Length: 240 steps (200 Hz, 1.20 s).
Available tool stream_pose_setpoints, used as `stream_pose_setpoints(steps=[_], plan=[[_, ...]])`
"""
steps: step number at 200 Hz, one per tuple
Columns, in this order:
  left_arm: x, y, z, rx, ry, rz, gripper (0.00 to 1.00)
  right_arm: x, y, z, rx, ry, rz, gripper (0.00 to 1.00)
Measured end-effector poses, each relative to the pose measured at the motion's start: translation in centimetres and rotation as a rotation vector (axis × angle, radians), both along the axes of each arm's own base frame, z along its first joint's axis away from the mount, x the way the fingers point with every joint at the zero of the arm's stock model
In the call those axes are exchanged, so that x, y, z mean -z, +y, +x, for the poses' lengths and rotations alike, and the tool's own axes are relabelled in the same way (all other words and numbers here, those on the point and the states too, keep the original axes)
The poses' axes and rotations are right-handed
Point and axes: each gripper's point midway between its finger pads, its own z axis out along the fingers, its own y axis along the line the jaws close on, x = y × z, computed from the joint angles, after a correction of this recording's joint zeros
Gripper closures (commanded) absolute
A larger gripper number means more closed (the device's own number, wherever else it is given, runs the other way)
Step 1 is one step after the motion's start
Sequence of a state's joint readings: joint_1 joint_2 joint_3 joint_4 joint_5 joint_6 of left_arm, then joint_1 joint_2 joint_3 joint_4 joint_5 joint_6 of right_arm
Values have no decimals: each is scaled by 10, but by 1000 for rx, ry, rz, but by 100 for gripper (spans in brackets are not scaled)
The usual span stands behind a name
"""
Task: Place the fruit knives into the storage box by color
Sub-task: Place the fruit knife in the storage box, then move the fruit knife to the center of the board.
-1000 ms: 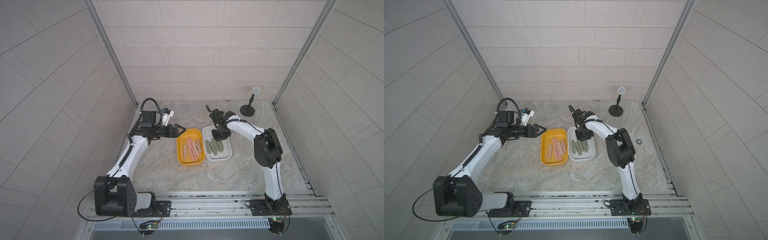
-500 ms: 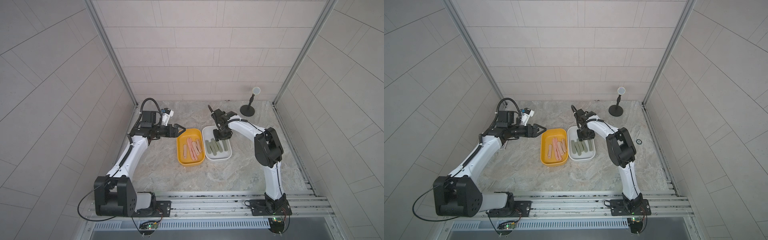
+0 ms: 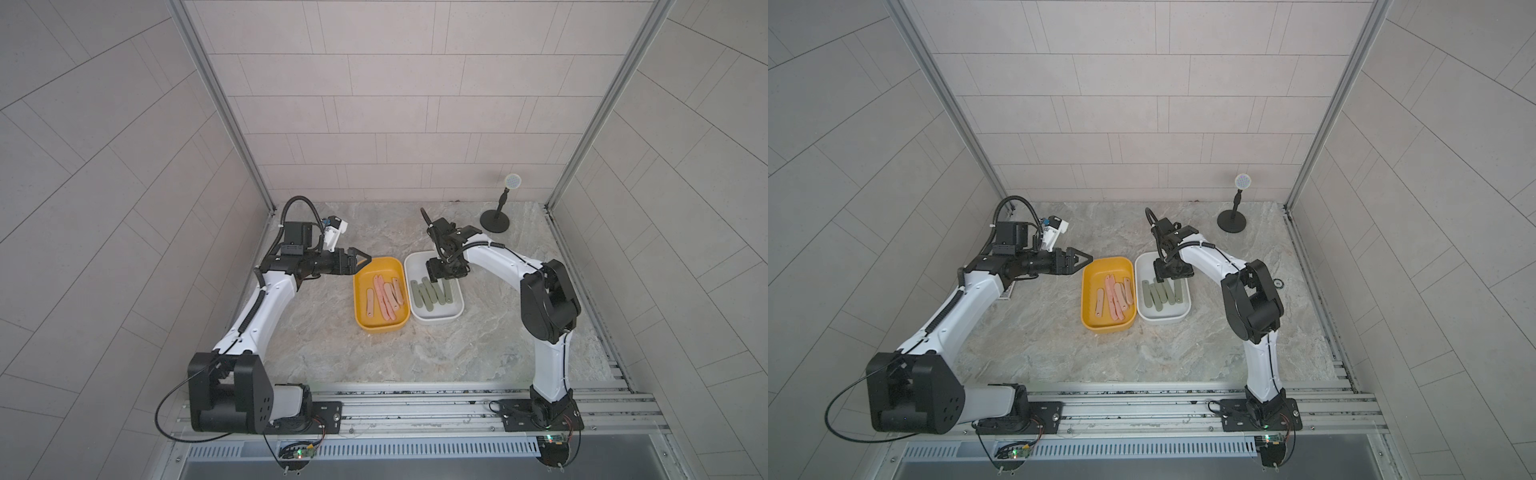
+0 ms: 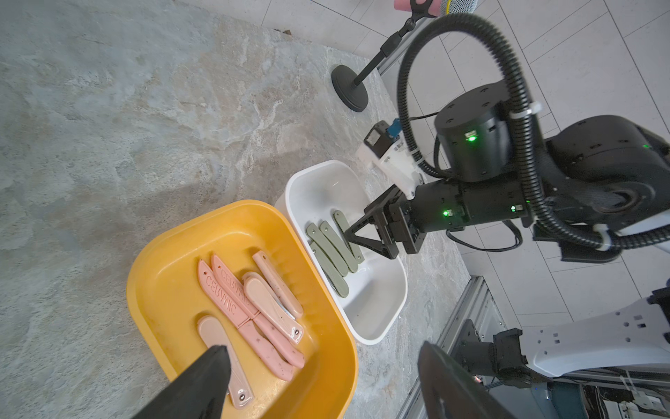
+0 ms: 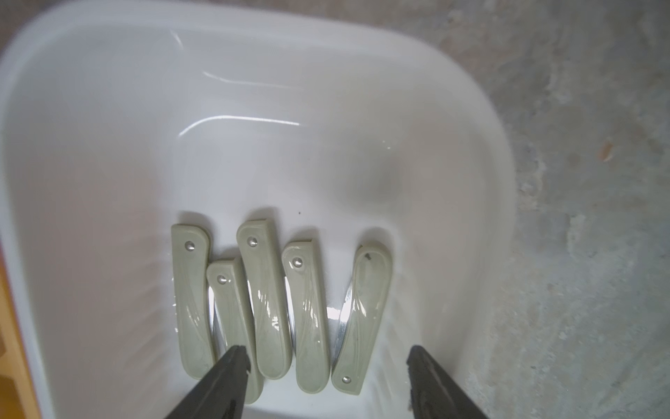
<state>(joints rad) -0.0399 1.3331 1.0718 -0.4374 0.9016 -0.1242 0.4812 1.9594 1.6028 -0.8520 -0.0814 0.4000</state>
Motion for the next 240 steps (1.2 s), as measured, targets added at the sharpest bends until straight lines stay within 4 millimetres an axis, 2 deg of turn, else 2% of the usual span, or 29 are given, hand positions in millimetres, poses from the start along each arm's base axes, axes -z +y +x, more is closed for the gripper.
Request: stream_pose_setpoints(steps=[19,36,64,108,165,202,240], plan=[[0,-3,-1,8,0,-1,13,-20,-14,6,34,-60,22,20],[-1,-5,-2,16,-1,-1,12,-34,-35,13,87,-101,40,18],[-7,-13,-4,40,-13,-1,12,-41,-74,18,180,-126,40,17],[-23,-33,-6,97,-48,-2,12,-36,-138,23,337,-112,24,17],[-17,-51,-14,152,-32,6,12,-35,-219,28,527,-112,7,18],[-16,-53,-14,158,-35,8,12,-19,-253,43,592,-85,3,18],[-9,-53,-15,159,-21,15,12,11,-271,60,627,-26,41,18]])
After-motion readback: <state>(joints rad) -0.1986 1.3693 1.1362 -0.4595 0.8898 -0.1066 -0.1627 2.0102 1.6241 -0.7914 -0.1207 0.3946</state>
